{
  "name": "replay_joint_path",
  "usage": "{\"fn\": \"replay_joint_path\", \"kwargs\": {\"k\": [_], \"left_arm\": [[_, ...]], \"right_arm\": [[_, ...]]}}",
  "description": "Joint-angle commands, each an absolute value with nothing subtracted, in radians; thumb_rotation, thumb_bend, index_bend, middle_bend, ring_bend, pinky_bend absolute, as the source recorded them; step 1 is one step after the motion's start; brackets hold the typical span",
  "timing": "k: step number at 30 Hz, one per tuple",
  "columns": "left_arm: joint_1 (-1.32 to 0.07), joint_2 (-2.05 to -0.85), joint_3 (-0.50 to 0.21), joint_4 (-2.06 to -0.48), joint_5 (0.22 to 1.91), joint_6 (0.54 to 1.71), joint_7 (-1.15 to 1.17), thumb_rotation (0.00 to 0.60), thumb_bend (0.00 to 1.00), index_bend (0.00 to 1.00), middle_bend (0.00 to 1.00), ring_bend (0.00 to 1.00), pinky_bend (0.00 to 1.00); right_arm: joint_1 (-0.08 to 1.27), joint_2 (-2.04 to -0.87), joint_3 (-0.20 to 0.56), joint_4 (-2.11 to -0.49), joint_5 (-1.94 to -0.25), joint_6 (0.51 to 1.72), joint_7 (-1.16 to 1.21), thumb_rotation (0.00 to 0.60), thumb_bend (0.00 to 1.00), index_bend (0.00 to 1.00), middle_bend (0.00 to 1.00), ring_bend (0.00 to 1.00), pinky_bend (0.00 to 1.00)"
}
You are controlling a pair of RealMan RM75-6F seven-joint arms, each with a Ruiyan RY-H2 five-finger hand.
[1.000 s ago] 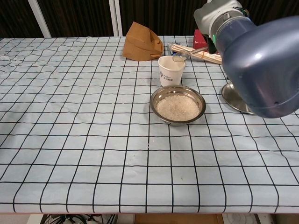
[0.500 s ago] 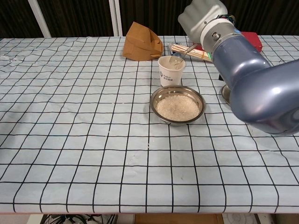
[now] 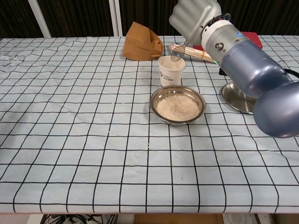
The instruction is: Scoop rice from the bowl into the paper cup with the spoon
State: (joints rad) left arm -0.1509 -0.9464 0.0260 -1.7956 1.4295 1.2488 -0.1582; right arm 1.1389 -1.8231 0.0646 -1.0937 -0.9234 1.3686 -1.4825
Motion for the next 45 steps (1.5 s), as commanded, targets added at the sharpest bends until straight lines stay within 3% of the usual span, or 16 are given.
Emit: {"fn": "replay_joint_path", "kwargs": {"k": [1,35,45], "left_arm": [[-0.151,-0.946,0.026,-1.795,1.429,1.249,-0.159,0.6,0.03,0.0,0.0,0.0,0.0],[-0.155,-0.94,0.026,-1.802,1.423,1.237,-0.174,0.6,0.03,0.0,0.0,0.0,0.0],[-0.153,-0.94,0.025,-1.799,1.422,1.24,-0.178,0.6,0.03,0.0,0.0,0.0,0.0]], "right_arm": [[1.126,-1.814,0.053,-1.085,-0.966,1.364,-1.479,0.6,0.5,0.66,1.0,1.0,1.0],[1.048,-1.814,0.099,-1.1,-1.106,1.349,-1.524,0.6,0.5,0.66,1.0,1.0,1.0],[0.985,-1.821,0.269,-1.254,-0.985,1.43,-1.476,0.6,0.49,0.66,1.0,1.0,1.0]]}}
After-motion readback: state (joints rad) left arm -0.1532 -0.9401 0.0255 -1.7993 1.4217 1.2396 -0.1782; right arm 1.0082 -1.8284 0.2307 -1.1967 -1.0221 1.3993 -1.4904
